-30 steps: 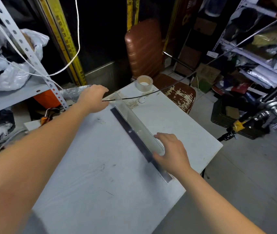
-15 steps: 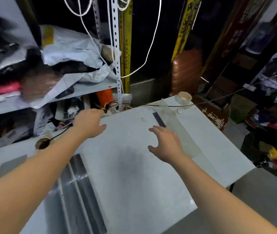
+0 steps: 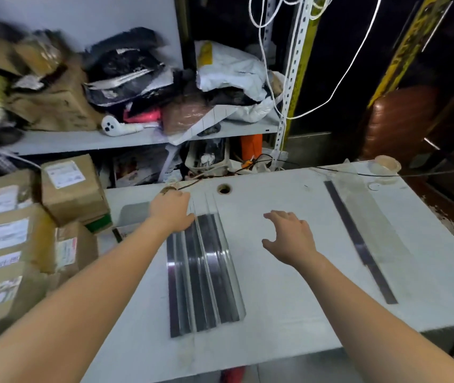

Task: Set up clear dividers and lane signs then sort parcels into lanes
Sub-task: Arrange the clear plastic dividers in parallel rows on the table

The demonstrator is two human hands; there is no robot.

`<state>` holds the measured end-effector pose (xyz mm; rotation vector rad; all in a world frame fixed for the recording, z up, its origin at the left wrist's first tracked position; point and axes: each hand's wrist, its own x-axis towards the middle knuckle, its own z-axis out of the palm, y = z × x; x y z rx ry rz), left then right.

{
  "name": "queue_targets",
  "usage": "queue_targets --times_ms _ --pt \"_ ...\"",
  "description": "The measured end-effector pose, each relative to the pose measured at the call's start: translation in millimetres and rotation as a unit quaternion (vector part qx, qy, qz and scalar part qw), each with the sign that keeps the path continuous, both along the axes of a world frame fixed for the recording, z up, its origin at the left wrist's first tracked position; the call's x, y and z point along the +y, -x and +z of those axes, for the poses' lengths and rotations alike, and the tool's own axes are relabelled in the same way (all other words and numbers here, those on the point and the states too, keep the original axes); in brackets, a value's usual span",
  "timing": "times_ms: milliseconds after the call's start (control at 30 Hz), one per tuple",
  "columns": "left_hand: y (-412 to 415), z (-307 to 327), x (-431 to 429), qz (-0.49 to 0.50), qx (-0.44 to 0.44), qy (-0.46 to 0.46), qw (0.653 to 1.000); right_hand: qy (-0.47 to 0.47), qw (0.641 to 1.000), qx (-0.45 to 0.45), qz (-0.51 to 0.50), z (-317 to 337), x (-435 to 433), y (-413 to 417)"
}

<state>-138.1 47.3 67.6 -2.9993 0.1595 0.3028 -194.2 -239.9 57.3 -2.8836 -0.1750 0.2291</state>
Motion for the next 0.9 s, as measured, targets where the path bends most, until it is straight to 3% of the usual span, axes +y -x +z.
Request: queue_targets --times_ms 167,433,633,767,900 --pt "8 -7 11 -0.014 -0.008 -0.035 0.999 -0.009 1.0 0.012 0.023 -12 25 18" --pt "-58 -41 21 -0.1 -0.013 0.032 0.994 -0.066 0.995 0.075 -0.013 -48 52 27" --pt "-101 -70 11 -0.232 0.031 0.057 0.97 -0.16 0.974 0.124 -0.106 -61 65 33" --pt "-116 -80 13 -0.271 0.021 0.103 0.957 -0.172 0.964 0.143 -0.143 -62 71 37" --pt "-128 -79 17 -0.304 0.074 0.131 0.941 -0.179 0.955 0.185 -0.147 -62 70 42"
